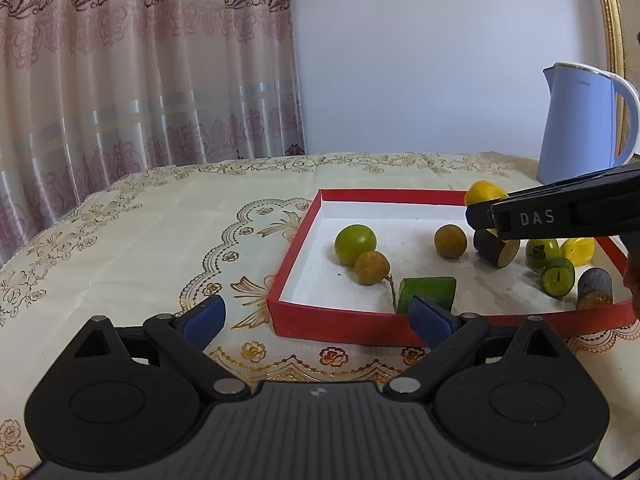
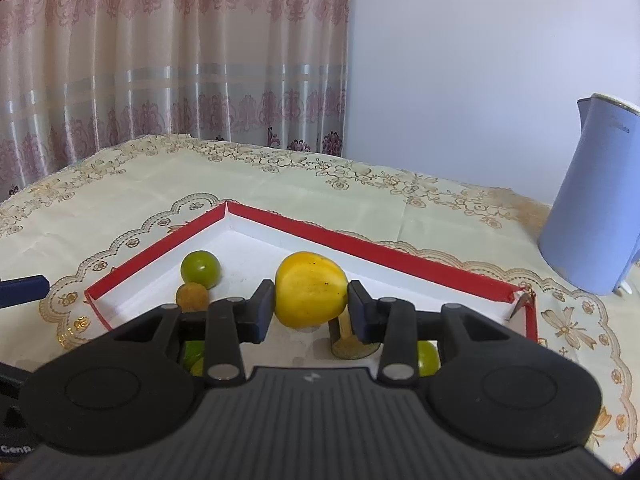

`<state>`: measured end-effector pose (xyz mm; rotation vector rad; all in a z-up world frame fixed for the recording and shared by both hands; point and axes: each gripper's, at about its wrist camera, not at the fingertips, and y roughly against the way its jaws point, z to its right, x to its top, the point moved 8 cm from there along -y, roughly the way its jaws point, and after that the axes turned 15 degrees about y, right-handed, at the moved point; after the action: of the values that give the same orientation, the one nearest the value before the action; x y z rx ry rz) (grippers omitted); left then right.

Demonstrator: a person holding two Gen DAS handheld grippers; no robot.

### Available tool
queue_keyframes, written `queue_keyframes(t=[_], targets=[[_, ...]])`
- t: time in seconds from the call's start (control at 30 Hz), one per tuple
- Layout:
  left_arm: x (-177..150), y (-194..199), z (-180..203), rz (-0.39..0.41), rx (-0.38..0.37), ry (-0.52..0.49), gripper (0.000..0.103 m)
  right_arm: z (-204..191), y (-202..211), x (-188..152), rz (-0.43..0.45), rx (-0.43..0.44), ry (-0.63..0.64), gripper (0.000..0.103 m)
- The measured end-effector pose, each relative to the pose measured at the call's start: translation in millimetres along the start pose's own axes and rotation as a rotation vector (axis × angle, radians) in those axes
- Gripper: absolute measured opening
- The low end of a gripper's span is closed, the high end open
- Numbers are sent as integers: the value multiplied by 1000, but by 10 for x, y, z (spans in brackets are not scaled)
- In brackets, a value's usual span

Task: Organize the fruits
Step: 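Lower the yellow pepper piece into the tray and open the right gripper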

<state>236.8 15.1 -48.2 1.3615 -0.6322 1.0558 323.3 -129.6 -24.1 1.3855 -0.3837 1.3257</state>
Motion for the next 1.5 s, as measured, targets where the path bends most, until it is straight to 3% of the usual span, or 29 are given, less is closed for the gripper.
queue_keyframes(t=[0.53,1.4,1.5], targets=[[-18,-31,-8,-15,11,-9,101,-20,-163,-42,-33,-2,7,37],[-32,-34,-1,-18,10,-8,102,-50,-69,-7,-28,-16,32,36],[-29,-35,-4,-19,11,-8,102,-38,6,-31,-26,-24,35,43]])
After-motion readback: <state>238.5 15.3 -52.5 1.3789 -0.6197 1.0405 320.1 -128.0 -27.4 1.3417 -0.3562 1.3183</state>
